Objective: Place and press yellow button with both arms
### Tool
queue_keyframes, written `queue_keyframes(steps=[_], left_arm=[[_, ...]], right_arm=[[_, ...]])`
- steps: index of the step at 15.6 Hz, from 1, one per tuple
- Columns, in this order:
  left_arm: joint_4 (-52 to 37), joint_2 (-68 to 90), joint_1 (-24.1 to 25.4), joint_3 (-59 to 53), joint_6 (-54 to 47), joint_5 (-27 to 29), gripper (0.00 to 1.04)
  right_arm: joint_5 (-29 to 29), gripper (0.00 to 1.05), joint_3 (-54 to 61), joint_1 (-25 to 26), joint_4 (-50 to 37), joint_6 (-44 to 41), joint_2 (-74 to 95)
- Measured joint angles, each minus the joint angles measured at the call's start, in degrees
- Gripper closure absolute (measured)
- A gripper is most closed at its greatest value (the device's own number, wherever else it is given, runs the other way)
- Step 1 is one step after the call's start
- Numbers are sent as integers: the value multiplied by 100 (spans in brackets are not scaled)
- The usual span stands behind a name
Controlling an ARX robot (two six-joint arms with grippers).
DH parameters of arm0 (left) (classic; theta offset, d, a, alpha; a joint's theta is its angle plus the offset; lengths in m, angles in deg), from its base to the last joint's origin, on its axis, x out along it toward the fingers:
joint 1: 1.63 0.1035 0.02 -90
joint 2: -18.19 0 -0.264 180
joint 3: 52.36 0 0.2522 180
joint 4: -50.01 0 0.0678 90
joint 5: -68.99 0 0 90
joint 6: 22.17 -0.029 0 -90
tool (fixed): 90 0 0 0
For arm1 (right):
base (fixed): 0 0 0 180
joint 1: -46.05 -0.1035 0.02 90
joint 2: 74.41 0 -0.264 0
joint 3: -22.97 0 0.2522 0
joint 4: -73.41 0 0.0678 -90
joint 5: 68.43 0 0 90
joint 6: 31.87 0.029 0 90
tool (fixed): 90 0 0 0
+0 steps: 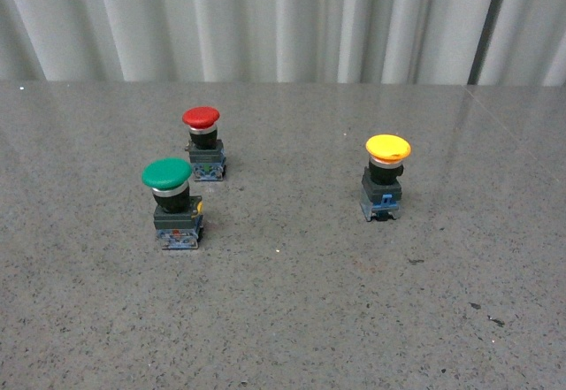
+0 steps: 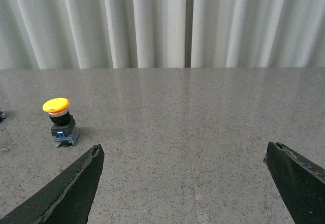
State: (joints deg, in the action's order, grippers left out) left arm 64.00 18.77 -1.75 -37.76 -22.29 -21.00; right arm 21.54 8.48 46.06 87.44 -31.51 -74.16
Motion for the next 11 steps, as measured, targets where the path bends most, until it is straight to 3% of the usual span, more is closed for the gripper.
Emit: queue_keyframes(steps=[5,6,8,11], left_arm=[[2,0,0,0,0,0,15],[2,0,0,0,0,0,6],[-2,0,0,0,-4,-2,7],[0,0,0,0,-4,0,7]], right_arm=[[0,6,0,0,0,0,0],[203,6,-166,-39,503,341,197],[256,6,-876,168,-490,1436,1985],[299,6,-2406,-358,-2583,1604,4527]])
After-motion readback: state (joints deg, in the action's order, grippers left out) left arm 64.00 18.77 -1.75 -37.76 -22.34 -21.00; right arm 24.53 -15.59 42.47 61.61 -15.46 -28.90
